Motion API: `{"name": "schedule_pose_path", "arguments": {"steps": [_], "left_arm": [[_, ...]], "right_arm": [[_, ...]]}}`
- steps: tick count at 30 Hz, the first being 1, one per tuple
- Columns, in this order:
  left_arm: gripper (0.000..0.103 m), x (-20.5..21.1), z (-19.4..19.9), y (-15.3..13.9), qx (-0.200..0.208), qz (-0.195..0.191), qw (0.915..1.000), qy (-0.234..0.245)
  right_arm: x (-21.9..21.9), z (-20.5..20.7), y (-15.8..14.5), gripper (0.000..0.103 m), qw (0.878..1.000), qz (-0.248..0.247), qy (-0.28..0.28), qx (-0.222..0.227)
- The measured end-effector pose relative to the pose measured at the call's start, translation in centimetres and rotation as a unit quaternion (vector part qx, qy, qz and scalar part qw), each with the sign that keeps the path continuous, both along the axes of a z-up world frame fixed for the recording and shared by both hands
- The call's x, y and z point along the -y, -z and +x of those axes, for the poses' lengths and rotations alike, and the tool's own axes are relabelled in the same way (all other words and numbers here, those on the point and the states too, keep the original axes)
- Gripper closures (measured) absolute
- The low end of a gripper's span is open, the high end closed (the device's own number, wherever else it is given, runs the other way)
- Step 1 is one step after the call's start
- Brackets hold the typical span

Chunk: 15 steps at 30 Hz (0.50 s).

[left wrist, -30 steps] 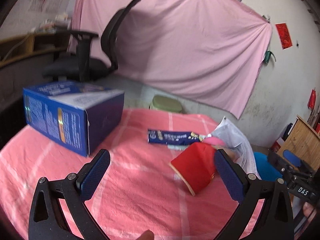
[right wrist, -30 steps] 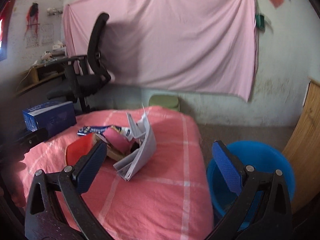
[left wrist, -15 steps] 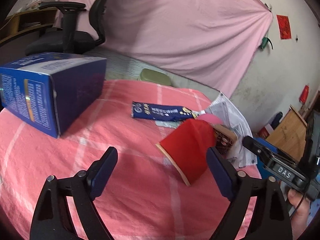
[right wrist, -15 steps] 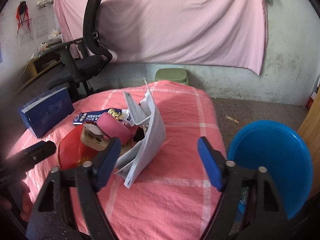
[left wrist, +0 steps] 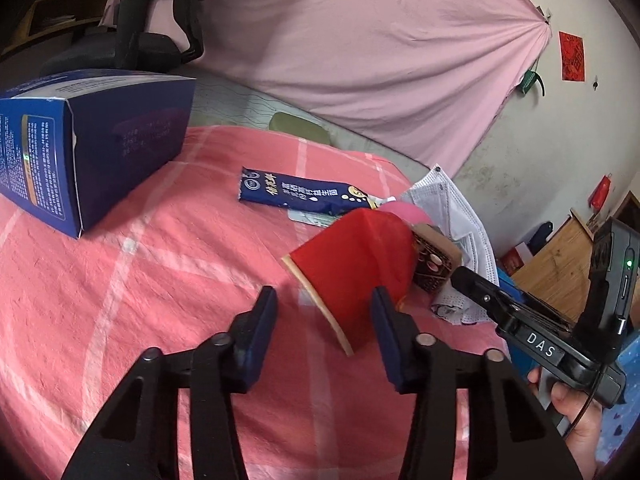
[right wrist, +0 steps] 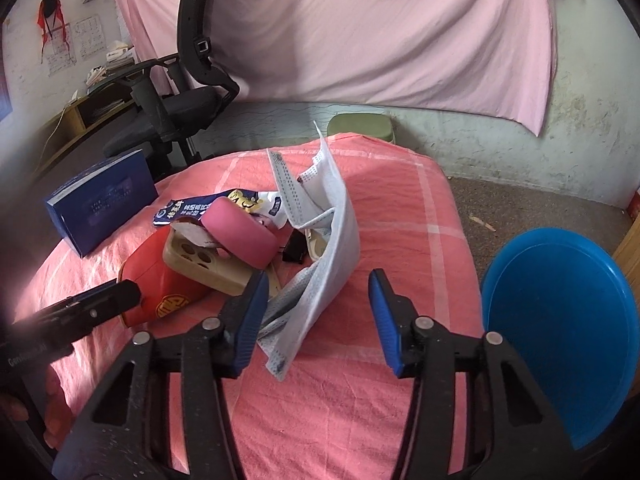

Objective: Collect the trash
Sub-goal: 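Grasp the white face mask with the right tool while the left tool grasps the red packet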

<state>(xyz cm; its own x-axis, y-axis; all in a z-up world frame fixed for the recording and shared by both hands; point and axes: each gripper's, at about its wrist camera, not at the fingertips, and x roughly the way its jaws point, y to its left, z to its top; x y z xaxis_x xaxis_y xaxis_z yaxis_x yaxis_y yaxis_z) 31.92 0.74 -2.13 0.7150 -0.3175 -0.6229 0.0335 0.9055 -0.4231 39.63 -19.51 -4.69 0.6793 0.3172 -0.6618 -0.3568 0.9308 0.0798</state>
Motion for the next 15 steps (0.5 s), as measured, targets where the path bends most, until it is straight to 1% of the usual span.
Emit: {"name": "schedule_pose_path", "arguments": {"steps": [1,3,5,7,9,12,15], "left_arm": [[0.073,0.1,0.0,0.0,0.0,-0.002,1.0,0.002],[0.079,0.1,-0.1,-0.1,-0.002,-0.008,1.0,0.001],[0.083,0.0,-0.3,-0.1,-0.002,-0.011,0.9999,-0.003],[0.091,-0.3,-0.7,-0.3,0.003,-0.021,0.9997,-0.008],[0.094,-0.6,-1.1,-0.4,0.006,-0.034,0.9993,-0.012],[0.098,-0.8,-1.7,-0.7,0.017,-0.04,0.9989,-0.019],[0.102,-0.8,-2.7,-1.4,0.04,-0.028,0.9984,-0.027]], "right_arm": [[-0.1,0.0,0.0,0.039,1.0,0.0,-0.002,-0.002],[-0.2,-0.1,0.0,0.045,1.0,-0.001,-0.008,-0.004],[-0.2,-0.2,0.1,0.058,1.0,-0.001,-0.012,-0.006],[-0.2,-0.4,0.1,0.064,1.0,0.001,-0.017,-0.007],[0.0,-0.6,0.0,0.074,1.0,0.009,-0.023,-0.005],[0.4,-0.9,-0.1,0.079,1.0,0.016,-0.026,-0.004],[0.7,-1.4,-0.5,0.081,1.0,0.02,-0.022,0.01]]}}
